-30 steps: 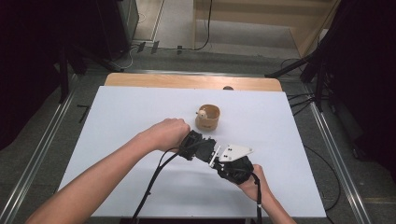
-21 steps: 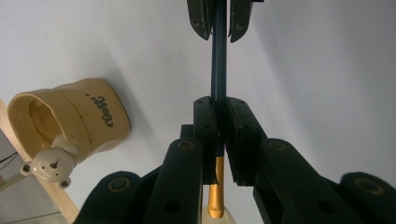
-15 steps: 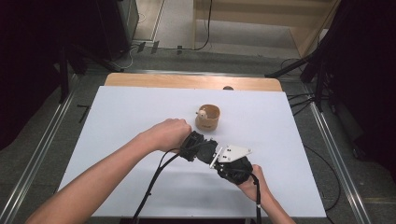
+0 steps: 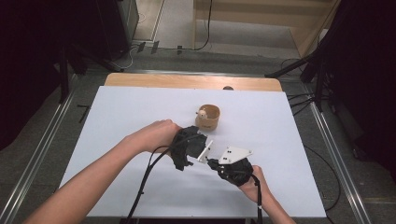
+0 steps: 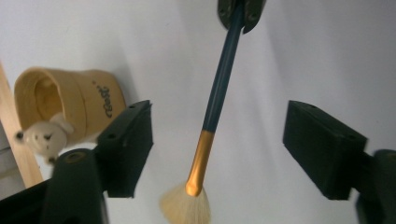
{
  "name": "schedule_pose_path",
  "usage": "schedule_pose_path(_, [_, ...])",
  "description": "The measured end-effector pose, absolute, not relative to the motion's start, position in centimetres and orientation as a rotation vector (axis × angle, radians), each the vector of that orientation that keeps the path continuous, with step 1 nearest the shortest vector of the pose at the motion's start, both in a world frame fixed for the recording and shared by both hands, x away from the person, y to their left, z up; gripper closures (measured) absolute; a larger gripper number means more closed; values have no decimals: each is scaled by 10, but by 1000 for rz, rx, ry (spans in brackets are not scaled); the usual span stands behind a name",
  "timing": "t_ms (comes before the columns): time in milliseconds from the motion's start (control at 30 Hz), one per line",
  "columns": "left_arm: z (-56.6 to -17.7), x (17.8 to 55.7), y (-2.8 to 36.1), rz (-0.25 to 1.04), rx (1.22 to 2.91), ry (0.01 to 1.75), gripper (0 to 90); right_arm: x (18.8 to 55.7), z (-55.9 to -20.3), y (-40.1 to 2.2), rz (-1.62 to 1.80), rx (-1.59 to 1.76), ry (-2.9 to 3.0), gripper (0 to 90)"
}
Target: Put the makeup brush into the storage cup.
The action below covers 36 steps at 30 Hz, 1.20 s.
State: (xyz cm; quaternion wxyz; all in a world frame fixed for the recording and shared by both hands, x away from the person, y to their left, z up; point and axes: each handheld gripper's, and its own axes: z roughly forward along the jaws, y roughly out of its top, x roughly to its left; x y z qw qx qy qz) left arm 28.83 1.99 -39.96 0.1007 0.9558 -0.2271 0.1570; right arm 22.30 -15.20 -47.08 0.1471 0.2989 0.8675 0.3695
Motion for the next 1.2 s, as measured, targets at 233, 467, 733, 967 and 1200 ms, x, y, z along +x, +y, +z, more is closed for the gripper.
schedule_pose_path(233, [-401,294,49,447,2736,-417,134,222,-471,-154,1060,856,2498,859])
schedule_pose_path(467, [-405,295,74,457,2657,-232,108,222,-472,-156,1060,858,2501,860])
schedule_pose_path(733, [-412,295,94,459,2630,-101,65,221,-472,-158,1059,865,2499,859])
schedule_pose_path(967, [-415,294,108,452,2522,75,46,220,-471,-163,1062,883,2486,859])
schedule_pose_path(1200, [-427,288,114,494,2485,182,38,220,-471,-167,1073,887,2477,860])
